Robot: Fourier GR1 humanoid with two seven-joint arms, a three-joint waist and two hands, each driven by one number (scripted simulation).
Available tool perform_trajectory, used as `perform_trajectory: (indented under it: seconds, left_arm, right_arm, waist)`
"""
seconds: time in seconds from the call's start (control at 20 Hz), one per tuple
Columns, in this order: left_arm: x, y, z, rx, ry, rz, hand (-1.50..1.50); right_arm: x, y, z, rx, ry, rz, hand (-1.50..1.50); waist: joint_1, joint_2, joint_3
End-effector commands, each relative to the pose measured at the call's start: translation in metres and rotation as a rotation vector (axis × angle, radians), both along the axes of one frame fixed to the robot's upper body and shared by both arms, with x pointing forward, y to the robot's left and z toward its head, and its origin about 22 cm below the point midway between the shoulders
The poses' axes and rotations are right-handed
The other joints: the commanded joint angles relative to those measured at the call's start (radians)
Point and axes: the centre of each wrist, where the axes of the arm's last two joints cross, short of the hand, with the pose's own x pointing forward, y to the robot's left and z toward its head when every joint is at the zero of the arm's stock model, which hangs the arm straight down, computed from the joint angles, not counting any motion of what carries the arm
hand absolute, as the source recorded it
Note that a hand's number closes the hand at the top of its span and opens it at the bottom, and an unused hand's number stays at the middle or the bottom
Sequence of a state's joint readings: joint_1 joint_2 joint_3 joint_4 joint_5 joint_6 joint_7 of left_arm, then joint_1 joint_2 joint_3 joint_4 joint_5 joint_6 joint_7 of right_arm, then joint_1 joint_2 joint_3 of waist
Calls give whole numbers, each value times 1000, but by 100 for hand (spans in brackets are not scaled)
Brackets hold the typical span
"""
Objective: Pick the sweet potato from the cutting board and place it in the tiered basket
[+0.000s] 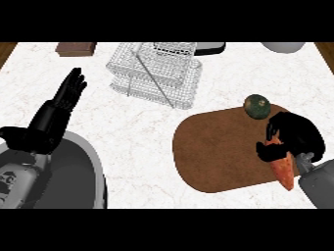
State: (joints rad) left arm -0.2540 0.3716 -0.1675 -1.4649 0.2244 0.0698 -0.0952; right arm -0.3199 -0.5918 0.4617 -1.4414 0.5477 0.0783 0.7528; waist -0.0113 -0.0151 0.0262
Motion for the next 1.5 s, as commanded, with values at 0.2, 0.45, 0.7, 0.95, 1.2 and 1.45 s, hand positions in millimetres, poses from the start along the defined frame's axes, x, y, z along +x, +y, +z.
perform_trajectory:
  seconds: [0.2, 0.45, 0.7, 0.95, 1.2, 1.45]
  left_arm:
    - [-29, -17, -58, -55, 212, -10, 0]
    - [-29, -13, -60, -56, 231, -16, 0]
    - [-22, -25, -48, -53, 222, -24, 0]
    - [-21, -15, -58, -43, 224, -37, 0]
    - [-18, -33, -59, -52, 205, -65, 0]
    - [-5, -34, -44, -40, 205, -96, 0]
  right_arm:
    - [7, -14, 25, 39, -245, -104, 150]
    - [5, 19, 80, 382, -480, -34, 150]
    - [-1, 36, 121, 385, -601, 44, 150]
    - [8, 61, 166, 411, -611, 65, 150]
    - [35, 92, 212, 461, -635, 15, 150]
    - [66, 118, 232, 461, -594, -14, 150]
  waist:
    - [-1, 15, -26]
    - [-14, 9, -27]
    - [1, 10, -27]
    - [14, 16, -29]
    - [42, 24, -30]
    - [67, 35, -30]
